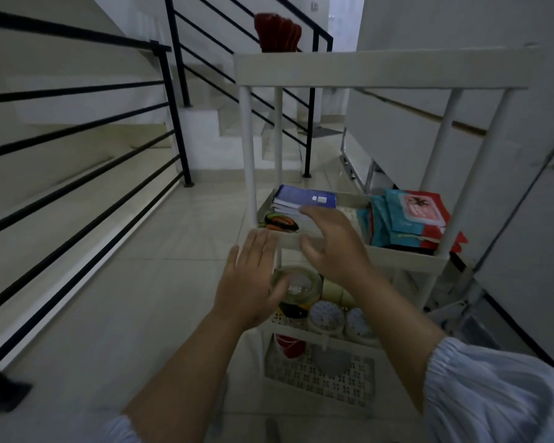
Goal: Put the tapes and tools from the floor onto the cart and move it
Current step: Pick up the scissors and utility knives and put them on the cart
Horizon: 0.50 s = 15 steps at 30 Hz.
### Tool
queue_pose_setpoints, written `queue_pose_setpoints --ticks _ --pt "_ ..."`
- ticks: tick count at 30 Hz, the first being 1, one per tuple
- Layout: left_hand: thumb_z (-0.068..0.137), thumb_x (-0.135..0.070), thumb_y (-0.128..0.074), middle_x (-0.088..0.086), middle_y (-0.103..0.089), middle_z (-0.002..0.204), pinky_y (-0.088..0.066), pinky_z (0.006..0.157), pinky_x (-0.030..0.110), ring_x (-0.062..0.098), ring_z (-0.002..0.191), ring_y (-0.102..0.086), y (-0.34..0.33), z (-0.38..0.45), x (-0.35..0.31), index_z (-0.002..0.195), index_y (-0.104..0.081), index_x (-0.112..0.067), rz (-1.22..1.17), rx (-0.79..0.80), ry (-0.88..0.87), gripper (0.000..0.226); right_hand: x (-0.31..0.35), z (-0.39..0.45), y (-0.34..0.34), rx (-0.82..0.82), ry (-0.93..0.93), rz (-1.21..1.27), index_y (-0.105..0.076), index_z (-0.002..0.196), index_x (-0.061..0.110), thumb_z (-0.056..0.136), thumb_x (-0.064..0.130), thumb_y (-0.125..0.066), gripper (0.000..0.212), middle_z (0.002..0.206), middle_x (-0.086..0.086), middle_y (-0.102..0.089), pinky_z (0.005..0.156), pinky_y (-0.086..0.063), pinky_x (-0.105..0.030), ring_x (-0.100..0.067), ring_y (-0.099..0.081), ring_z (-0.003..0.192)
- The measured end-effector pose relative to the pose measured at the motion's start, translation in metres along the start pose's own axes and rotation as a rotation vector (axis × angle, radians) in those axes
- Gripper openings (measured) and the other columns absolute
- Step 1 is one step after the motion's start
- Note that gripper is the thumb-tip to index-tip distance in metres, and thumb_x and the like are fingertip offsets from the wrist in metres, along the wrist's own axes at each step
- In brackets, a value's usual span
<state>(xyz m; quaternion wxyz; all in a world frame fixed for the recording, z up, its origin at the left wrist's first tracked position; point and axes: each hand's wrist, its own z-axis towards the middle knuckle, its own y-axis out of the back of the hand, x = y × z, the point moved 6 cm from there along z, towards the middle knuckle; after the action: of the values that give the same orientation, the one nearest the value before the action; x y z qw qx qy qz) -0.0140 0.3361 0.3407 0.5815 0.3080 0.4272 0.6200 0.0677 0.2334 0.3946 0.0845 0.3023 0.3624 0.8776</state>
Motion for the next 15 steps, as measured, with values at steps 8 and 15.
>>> queue_pose_setpoints --ticks 8,15 --pt "0.078 -0.059 -0.015 0.01 -0.016 0.155 -0.014 0.113 0.054 0.029 0.144 -0.014 -0.038 -0.098 0.046 0.145 -0.01 -0.015 -0.048 0.132 0.211 0.081 0.019 -0.075 -0.084 0.256 0.189 -0.181 -0.049 0.126 0.01 0.074 0.034 -0.047 0.058 0.128 -0.019 -0.055 0.099 -0.04 -0.05 -0.039 -0.048 0.119" --pt "0.064 -0.064 -0.002 0.004 0.003 0.158 -0.002 0.116 0.047 0.022 0.145 0.006 -0.1 -0.194 0.088 0.146 -0.001 -0.017 -0.177 0.289 0.49 0.094 -0.009 -0.157 -0.177 0.508 0.039 -0.183 -0.039 0.135 0.012 0.075 0.029 -0.059 0.066 0.14 -0.019 -0.04 0.104 -0.037 -0.049 -0.039 -0.039 0.127"
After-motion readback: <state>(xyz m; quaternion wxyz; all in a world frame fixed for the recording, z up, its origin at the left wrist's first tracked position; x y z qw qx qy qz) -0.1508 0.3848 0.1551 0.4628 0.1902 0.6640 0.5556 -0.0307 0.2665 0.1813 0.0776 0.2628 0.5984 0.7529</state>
